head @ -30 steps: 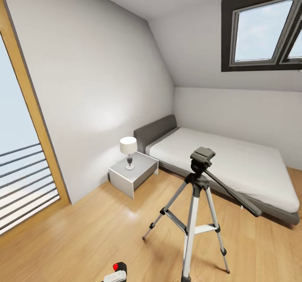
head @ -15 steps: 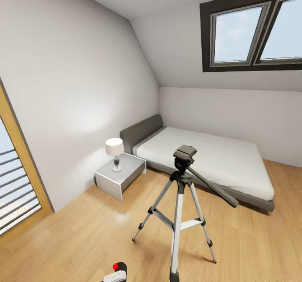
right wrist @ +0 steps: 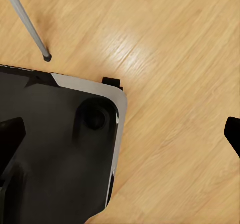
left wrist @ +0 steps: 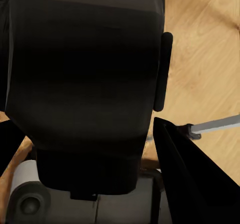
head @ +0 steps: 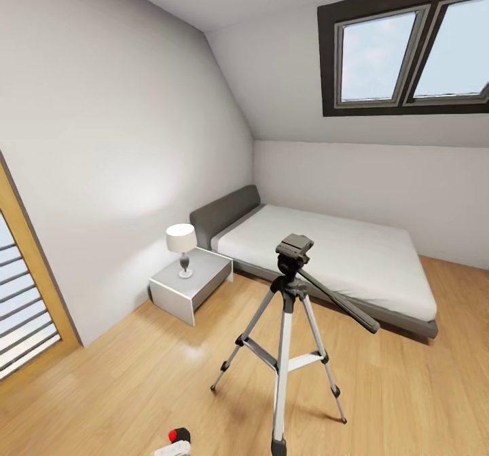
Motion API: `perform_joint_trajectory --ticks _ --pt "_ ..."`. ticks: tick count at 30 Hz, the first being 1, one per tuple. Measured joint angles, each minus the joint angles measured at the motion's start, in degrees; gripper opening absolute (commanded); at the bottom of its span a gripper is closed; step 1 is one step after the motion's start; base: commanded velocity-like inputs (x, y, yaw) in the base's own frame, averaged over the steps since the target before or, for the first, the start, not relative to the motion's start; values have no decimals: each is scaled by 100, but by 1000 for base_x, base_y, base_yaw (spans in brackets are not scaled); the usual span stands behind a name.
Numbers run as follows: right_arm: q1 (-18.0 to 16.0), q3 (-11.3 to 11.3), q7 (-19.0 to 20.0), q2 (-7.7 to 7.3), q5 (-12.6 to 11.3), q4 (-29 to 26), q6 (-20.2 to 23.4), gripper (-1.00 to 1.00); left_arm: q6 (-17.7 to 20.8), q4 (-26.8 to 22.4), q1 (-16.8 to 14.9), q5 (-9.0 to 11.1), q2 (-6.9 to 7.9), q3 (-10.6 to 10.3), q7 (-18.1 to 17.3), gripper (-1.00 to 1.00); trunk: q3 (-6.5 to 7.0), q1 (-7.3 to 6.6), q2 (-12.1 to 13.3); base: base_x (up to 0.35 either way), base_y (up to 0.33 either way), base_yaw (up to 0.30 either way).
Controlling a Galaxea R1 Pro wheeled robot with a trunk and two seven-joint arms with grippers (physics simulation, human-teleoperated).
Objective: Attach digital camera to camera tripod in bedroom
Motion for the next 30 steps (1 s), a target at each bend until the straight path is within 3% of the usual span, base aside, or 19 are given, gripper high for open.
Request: perform_joint_trajectory --ticks 6,15,20,27,30 --pt "0 -1 -2 -1 0 0 -6 100 4 129 -1 18 124 29 168 -100 0 0 0 0 0 -2" --pt "0 0 -22 -1 1 0 -58 100 -73 996 1 134 189 42 1108 -100 -1 0 0 0 0 0" --pt "0 1 -29 -1 1 0 -72 100 -198 1455 -2 268 183 27 1207 -100 0 0 0 0 0 0" --pt "0 7 -29 -1 9 0 -86 100 -1155 2565 -3 504 139 32 1155 -100 -1 0 0 0 0 0" --pt "0 8 -30 -1 9 0 -86 100 -1462 2951 4 549 118 39 865 -100 -1 0 -1 0 0 0"
